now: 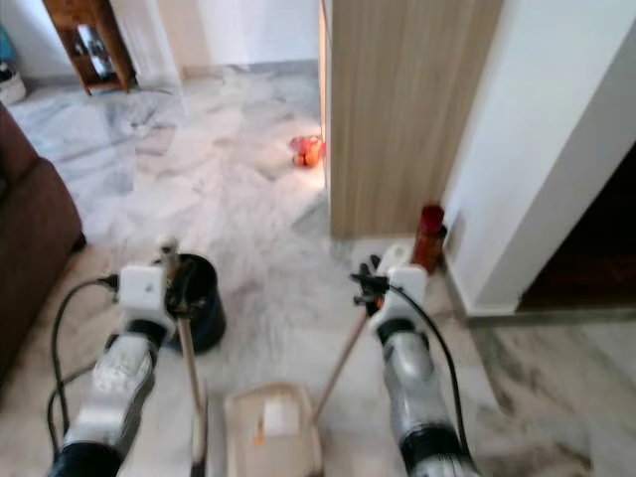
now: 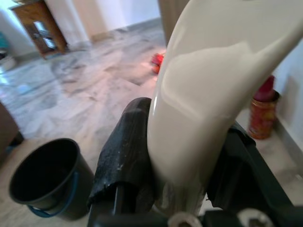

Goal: Sweep floor

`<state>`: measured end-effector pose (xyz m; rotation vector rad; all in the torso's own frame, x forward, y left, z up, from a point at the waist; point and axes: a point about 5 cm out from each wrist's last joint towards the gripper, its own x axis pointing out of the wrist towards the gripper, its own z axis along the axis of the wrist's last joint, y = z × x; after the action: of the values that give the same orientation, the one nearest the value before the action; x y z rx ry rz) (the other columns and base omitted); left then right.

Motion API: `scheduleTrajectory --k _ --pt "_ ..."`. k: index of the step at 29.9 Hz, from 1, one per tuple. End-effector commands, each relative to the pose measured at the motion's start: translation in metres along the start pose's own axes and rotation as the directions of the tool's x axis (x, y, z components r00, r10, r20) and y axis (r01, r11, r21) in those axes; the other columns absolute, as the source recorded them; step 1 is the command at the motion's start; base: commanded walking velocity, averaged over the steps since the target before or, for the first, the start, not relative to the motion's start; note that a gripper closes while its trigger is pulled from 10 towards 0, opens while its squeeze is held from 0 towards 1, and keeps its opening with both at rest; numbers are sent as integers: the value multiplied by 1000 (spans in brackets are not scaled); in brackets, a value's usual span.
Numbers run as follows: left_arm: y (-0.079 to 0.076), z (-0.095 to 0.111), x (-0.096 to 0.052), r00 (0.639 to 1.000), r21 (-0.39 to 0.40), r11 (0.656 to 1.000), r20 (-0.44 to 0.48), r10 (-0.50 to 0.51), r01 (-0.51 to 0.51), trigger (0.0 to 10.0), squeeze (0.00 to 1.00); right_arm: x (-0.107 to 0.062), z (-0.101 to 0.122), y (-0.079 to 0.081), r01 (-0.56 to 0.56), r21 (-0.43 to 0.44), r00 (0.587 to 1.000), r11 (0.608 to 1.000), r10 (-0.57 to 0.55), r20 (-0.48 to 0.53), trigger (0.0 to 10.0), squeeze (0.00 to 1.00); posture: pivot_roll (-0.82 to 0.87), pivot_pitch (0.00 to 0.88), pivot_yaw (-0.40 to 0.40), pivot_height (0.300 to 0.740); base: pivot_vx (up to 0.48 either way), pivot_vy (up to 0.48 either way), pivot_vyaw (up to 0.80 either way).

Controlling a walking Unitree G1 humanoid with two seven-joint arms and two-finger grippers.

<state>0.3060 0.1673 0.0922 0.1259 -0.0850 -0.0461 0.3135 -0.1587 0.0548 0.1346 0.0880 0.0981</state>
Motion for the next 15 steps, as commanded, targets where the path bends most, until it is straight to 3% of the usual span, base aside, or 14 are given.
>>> scheduleTrajectory --k 1,15 --pt "5 10 4 999 4 1000 46 11 -11 10000 0 7 13 5 -19 -11 999 1000 19 50 10000 0 101 0 13 740 0 345 0" --pt "4 10 4 999 5 1000 46 8 -8 10000 0 7 12 6 -22 3 999 1000 22 45 10000 0 101 0 15 740 0 346 0"
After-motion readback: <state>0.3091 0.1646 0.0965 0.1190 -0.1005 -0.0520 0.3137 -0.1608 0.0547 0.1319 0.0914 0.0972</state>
